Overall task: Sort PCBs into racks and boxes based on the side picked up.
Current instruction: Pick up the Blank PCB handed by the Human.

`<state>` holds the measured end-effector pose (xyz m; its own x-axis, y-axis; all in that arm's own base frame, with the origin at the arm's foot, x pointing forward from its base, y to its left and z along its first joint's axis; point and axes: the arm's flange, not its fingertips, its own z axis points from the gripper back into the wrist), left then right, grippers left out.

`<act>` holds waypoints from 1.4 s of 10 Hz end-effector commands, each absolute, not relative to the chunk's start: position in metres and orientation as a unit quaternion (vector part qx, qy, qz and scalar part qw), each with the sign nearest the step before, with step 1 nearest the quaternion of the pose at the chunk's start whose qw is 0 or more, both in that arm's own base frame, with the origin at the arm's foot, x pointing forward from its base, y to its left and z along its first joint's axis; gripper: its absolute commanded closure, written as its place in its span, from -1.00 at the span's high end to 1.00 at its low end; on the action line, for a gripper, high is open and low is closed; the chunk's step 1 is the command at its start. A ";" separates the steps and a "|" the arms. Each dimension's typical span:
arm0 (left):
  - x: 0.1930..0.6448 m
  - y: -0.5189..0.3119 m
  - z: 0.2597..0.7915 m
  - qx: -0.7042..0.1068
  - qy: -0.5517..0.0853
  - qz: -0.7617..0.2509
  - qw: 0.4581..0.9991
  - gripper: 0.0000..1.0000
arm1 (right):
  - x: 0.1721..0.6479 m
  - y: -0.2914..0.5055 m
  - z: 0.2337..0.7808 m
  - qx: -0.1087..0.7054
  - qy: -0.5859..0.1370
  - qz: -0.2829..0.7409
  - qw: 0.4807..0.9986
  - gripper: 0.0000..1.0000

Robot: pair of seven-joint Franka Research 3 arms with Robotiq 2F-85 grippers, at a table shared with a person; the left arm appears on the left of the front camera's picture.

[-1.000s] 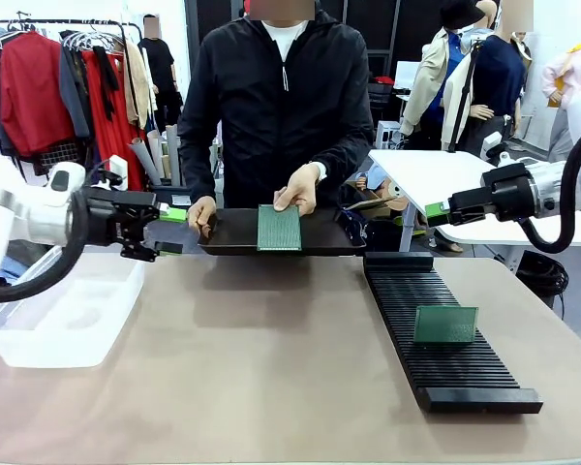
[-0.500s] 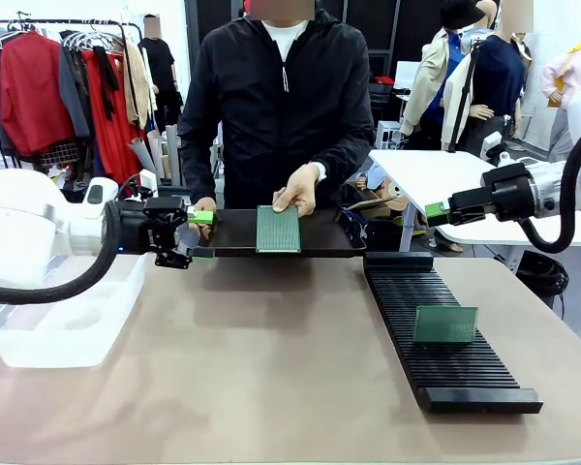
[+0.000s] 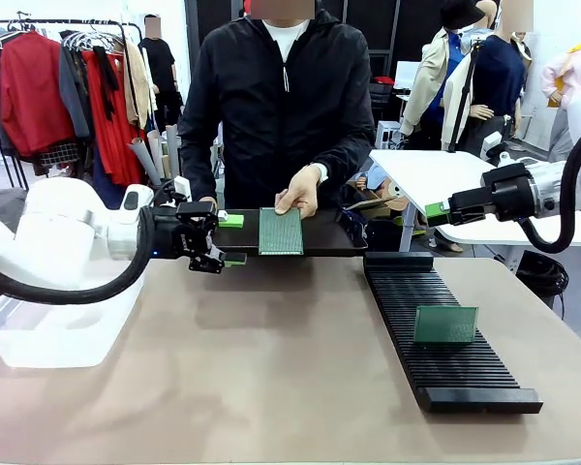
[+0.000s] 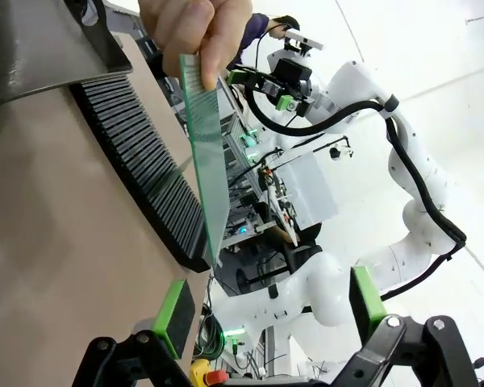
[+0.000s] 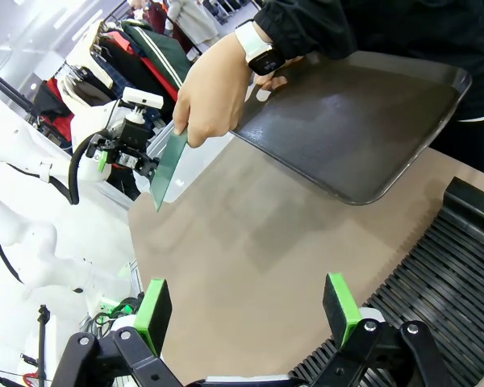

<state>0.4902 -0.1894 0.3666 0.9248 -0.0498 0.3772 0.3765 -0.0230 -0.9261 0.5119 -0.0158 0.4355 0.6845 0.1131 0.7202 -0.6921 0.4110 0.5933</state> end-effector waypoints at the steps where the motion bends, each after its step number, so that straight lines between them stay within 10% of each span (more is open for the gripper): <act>1: 0.501 -0.201 0.362 -0.714 -0.128 -0.154 0.671 1.00 | 0.512 -0.015 0.436 0.477 -0.314 0.260 0.779 1.00; 11: 0.511 -0.246 0.353 -0.717 -0.147 -0.154 0.663 1.00 | 0.512 -0.015 0.436 0.477 -0.314 0.260 0.779 1.00; 14: 0.515 -0.249 0.349 -0.713 -0.155 -0.149 0.667 0.56 | 0.512 -0.015 0.436 0.477 -0.314 0.260 0.779 1.00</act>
